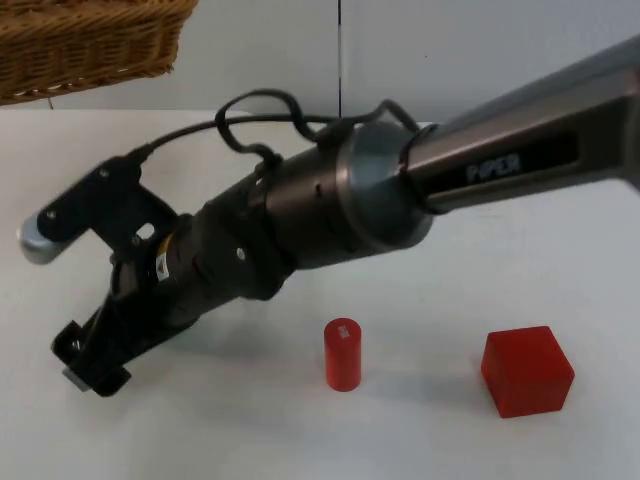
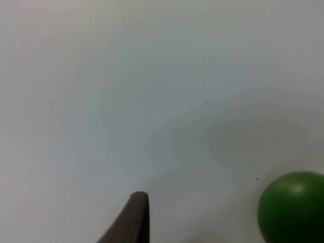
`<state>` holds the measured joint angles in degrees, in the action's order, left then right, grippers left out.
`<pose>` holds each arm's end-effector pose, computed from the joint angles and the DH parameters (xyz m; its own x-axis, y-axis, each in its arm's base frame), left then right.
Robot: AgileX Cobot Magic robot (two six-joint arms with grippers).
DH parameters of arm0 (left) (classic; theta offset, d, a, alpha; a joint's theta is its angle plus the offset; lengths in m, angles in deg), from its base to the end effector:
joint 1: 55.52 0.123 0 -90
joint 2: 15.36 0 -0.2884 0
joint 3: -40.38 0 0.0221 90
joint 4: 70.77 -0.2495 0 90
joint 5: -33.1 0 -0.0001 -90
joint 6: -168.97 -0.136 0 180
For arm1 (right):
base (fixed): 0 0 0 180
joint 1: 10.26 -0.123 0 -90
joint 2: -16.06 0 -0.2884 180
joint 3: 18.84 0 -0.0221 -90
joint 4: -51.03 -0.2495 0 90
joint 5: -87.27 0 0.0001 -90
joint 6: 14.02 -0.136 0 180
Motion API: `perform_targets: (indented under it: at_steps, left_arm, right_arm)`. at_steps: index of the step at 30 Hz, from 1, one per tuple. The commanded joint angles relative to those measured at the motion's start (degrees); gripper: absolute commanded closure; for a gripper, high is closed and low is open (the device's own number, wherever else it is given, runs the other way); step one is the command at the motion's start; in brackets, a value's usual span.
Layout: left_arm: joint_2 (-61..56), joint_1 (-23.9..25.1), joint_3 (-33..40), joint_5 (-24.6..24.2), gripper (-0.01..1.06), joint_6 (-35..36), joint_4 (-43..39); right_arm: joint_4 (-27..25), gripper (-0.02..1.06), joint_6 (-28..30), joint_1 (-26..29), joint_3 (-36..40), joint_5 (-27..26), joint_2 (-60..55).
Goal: Pick up the basket with the left hand and place the object to the left of the red cylinder into the basket with the right hand.
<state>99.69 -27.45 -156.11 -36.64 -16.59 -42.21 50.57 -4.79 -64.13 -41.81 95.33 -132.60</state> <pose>0.3833 0.1353 0.2512 -0.8231 -0.5292 -0.2062 -0.3982 0.7965 -0.4549 0.3301 0.4524 0.0513 -0.2797 -0.6418 -0.7140 -0.8609 0.4969 -0.1094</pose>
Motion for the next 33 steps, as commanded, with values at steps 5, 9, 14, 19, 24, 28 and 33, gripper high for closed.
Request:
perform_targets:
  at_steps: [5,9,14,19,24,28,33]
  left_arm:
    - [-1.08,0.02,-0.2,-0.22,1.05,-0.2,2.0]
    - [-1.08,0.02,-0.2,-0.22,1.05,-0.2,1.89]
    - [-1.08,0.02,-0.2,-0.22,1.05,-0.2,1.89]
    - [-0.73,0.02,-0.2,-0.22,1.05,-0.2,1.89]
    - [-0.5,0.02,-0.2,-0.22,1.05,-0.2,1.63]
    - [-0.5,0.02,-0.2,-0.22,1.05,-0.2,1.63]
    - [-0.5,0.02,-0.2,-0.22,1.05,-0.2,1.74]
  right_arm:
    - [0.46,0.06,0.69,0.03,-3.46,0.88,-3.45]
    - [0.46,0.16,0.69,0.13,-3.81,1.42,-3.89]
    - [0.46,0.49,0.69,0.13,-3.81,1.05,-3.99]
    - [0.46,0.97,0.69,0.13,-3.89,6.64,-2.67]
    - [0.46,1.05,0.69,0.13,-3.89,21.11,4.07]
    - [0.46,1.05,0.69,0.13,-3.37,32.17,10.33]
    - [0.46,1.05,-0.53,0.13,2.62,38.24,20.92]
